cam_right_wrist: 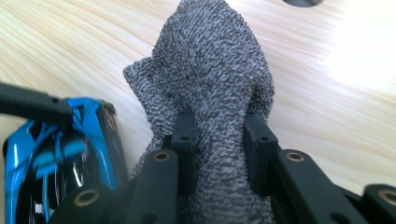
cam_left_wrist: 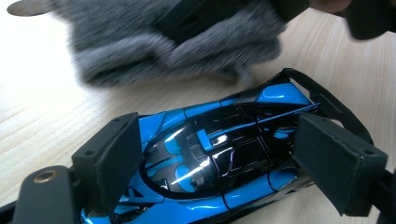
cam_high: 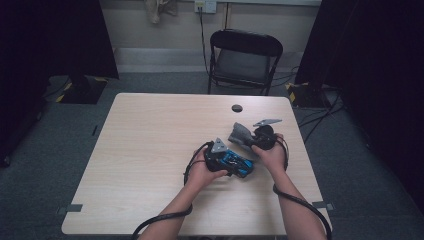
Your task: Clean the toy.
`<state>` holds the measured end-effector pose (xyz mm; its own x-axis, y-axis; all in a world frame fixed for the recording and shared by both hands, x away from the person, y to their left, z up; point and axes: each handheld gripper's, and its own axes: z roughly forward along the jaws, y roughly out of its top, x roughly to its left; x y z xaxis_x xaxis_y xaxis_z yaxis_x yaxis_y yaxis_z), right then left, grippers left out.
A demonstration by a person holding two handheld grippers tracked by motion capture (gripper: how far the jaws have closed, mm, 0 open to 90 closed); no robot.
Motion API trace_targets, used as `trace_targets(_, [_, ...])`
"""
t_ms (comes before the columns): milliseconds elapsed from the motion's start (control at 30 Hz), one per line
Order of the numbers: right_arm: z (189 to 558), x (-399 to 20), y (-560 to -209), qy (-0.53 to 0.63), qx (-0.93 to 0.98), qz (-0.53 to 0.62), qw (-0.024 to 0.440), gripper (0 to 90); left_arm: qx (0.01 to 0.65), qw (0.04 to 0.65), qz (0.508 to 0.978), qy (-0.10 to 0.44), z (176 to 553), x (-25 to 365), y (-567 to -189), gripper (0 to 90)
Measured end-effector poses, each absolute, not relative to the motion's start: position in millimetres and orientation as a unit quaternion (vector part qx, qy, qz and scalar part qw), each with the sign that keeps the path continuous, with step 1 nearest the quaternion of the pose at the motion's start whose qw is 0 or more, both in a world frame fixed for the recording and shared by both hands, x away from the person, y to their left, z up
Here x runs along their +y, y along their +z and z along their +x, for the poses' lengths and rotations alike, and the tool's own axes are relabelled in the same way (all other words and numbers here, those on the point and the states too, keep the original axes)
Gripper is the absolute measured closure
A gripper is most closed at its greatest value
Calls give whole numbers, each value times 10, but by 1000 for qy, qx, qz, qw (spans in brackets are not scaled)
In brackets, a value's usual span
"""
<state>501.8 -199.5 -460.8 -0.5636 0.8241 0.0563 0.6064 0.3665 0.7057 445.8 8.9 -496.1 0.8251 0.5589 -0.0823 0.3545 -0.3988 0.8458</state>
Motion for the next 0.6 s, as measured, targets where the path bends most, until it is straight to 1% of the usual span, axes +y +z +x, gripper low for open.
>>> trace_targets(100, [5048, -1848, -4658, 355, 814, 436, 145, 705, 273, 477, 828, 107, 4459, 99, -4970, 152])
trace_targets(200, [5056, -1699, -4717, 337, 833, 413, 147, 705, 273, 481, 827, 107, 4460, 102, -4976, 152])
trace_targets(300, [5052, -1621, -4773, 319, 851, 394, 138, 704, 272, 480, 827, 107, 4463, 103, -4975, 153])
trace_targets(600, [5026, -1681, -4778, 319, 858, 380, 128, 704, 272, 481, 827, 106, 4462, 102, -4976, 153])
